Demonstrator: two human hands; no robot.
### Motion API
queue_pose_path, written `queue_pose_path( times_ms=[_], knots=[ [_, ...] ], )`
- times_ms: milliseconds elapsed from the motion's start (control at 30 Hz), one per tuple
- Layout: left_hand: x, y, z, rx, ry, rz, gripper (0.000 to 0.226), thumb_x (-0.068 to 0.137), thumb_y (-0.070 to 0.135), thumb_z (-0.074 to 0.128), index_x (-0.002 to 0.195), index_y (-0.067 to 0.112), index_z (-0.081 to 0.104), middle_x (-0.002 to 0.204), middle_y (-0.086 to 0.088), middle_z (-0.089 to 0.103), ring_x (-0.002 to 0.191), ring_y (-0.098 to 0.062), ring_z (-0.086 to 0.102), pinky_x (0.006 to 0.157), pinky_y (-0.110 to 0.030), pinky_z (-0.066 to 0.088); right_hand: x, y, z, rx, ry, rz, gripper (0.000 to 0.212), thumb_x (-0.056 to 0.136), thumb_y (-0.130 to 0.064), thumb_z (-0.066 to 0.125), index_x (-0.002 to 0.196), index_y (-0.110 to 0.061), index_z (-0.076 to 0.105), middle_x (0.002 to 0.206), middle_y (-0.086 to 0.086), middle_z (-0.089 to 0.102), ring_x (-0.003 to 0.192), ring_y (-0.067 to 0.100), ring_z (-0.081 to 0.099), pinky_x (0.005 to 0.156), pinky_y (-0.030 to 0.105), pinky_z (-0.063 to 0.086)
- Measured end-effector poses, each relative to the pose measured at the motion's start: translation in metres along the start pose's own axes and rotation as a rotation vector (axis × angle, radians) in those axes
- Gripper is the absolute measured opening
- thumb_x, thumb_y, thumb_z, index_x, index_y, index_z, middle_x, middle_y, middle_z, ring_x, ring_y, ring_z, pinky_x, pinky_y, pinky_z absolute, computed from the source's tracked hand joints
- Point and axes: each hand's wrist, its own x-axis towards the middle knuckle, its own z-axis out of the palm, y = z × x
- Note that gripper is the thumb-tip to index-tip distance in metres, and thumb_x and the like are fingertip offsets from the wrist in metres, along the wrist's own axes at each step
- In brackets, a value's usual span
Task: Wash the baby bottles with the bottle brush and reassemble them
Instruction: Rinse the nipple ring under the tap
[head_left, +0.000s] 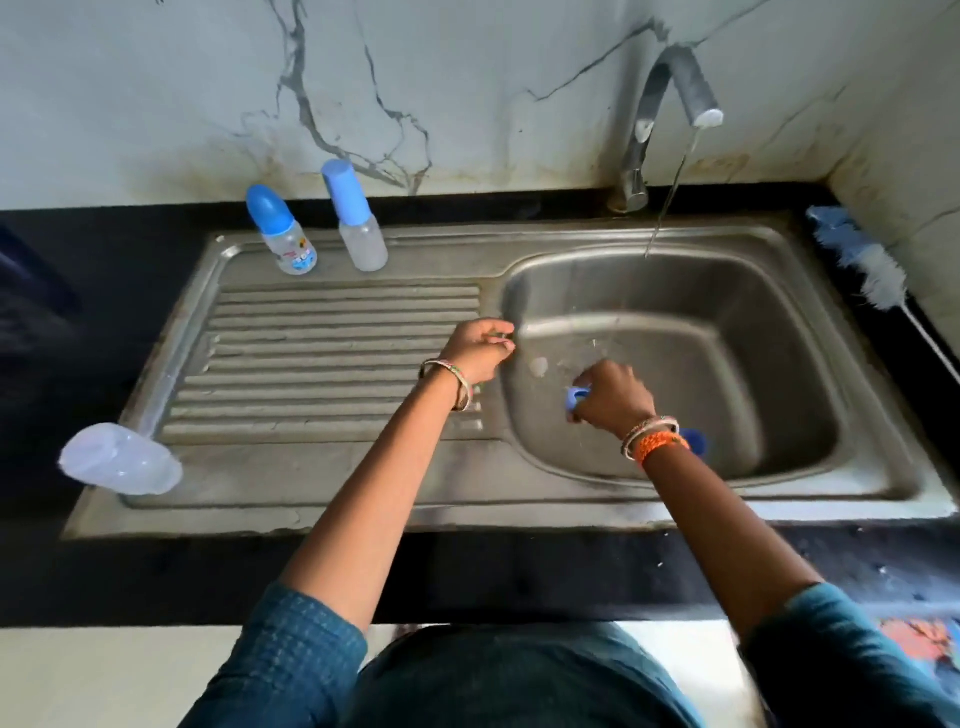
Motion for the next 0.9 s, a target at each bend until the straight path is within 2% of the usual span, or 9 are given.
queue_pose_path(
  times_ms=[100, 233, 300, 367, 433, 500, 600, 767, 900],
  knots=[
    [-0.020, -0.010, -0.049, 0.018, -0.023, 0.042, 0.030, 0.092, -0.003, 0.047, 0.118, 0.007, 0.059, 0.084, 0.005, 0.059, 0.074, -0.007, 0.055, 0.066, -0.022, 0.044, -0.015, -0.023, 0.011, 0.178, 0.081, 0.007, 0.037, 0.076, -0.018, 0.070, 0.112, -0.016, 0.067, 0.112, 0.011, 0.069, 0.105, 0.034, 0.061, 0.082, 0.033, 0.047],
    [-0.053, -0.032, -0.114, 0.036, 0.084, 0.194, 0.029, 0.093, -0.006, 0.042, 0.105, 0.011, 0.063, 0.088, 0.006, 0.064, 0.071, 0.001, 0.062, 0.067, -0.024, 0.049, -0.040, -0.099, 0.012, 0.381, 0.228, -0.266, 0.042, 0.075, -0.007, 0.070, 0.117, -0.011, 0.066, 0.113, 0.012, 0.067, 0.106, 0.029, 0.061, 0.086, 0.019, 0.039],
    [-0.075, -0.052, -0.147, 0.079, 0.187, 0.302, 0.029, 0.093, -0.007, 0.042, 0.097, 0.014, 0.062, 0.088, 0.008, 0.065, 0.069, 0.007, 0.062, 0.064, -0.016, 0.050, -0.057, -0.145, 0.024, 0.460, 0.185, -0.412, 0.046, 0.074, -0.006, 0.072, 0.119, -0.010, 0.064, 0.113, 0.012, 0.064, 0.104, 0.026, 0.061, 0.086, 0.012, 0.036],
    [-0.099, -0.077, -0.175, 0.158, 0.300, 0.405, 0.028, 0.088, -0.005, 0.045, 0.092, 0.016, 0.063, 0.089, 0.009, 0.067, 0.077, 0.004, 0.064, 0.069, -0.014, 0.050, -0.072, -0.185, 0.047, 0.497, 0.035, -0.506, 0.055, 0.073, -0.013, 0.075, 0.125, -0.012, 0.057, 0.114, 0.006, 0.065, 0.104, 0.022, 0.062, 0.089, 0.020, 0.041],
    [-0.125, -0.104, -0.203, 0.264, 0.414, 0.445, 0.028, 0.081, 0.000, 0.045, 0.087, 0.019, 0.065, 0.087, 0.008, 0.068, 0.082, -0.005, 0.066, 0.076, -0.020, 0.052, -0.083, -0.220, 0.076, 0.421, -0.112, -0.576, 0.064, 0.073, -0.021, 0.076, 0.131, -0.017, 0.048, 0.117, 0.000, 0.064, 0.108, 0.020, 0.061, 0.094, 0.034, 0.041],
    [-0.147, -0.129, -0.227, 0.335, 0.519, 0.420, 0.030, 0.080, -0.006, 0.047, 0.085, 0.017, 0.066, 0.085, 0.008, 0.068, 0.080, -0.005, 0.065, 0.076, -0.020, 0.051, -0.090, -0.247, 0.103, 0.345, -0.202, -0.644, 0.066, 0.075, -0.024, 0.075, 0.133, -0.019, 0.045, 0.120, -0.003, 0.062, 0.112, 0.018, 0.058, 0.096, 0.037, 0.032],
    [-0.168, -0.155, -0.252, 0.367, 0.601, 0.357, 0.033, 0.081, -0.012, 0.049, 0.082, 0.016, 0.066, 0.082, 0.007, 0.068, 0.078, 0.002, 0.063, 0.073, -0.011, 0.048, -0.096, -0.271, 0.131, 0.283, -0.256, -0.706, 0.064, 0.077, -0.025, 0.073, 0.134, -0.021, 0.044, 0.120, -0.006, 0.061, 0.116, 0.018, 0.052, 0.098, 0.038, 0.024],
    [-0.176, -0.175, -0.265, 0.390, 0.591, 0.333, 0.033, 0.080, -0.013, 0.050, 0.080, 0.015, 0.066, 0.078, 0.010, 0.067, 0.081, -0.004, 0.064, 0.073, -0.009, 0.048, -0.093, -0.284, 0.152, 0.119, -0.255, -0.758, 0.077, 0.078, -0.029, 0.070, 0.144, -0.024, 0.030, 0.126, -0.006, 0.059, 0.122, 0.024, 0.044, 0.099, 0.041, 0.019],
    [-0.172, -0.176, -0.263, 0.386, 0.569, 0.368, 0.030, 0.081, -0.012, 0.051, 0.080, 0.014, 0.066, 0.079, 0.009, 0.067, 0.080, -0.005, 0.065, 0.075, -0.010, 0.049, -0.089, -0.279, 0.154, 0.063, -0.278, -0.776, 0.075, 0.079, -0.029, 0.069, 0.144, -0.025, 0.031, 0.126, -0.006, 0.058, 0.123, 0.025, 0.040, 0.100, 0.038, 0.015]
  ],
)
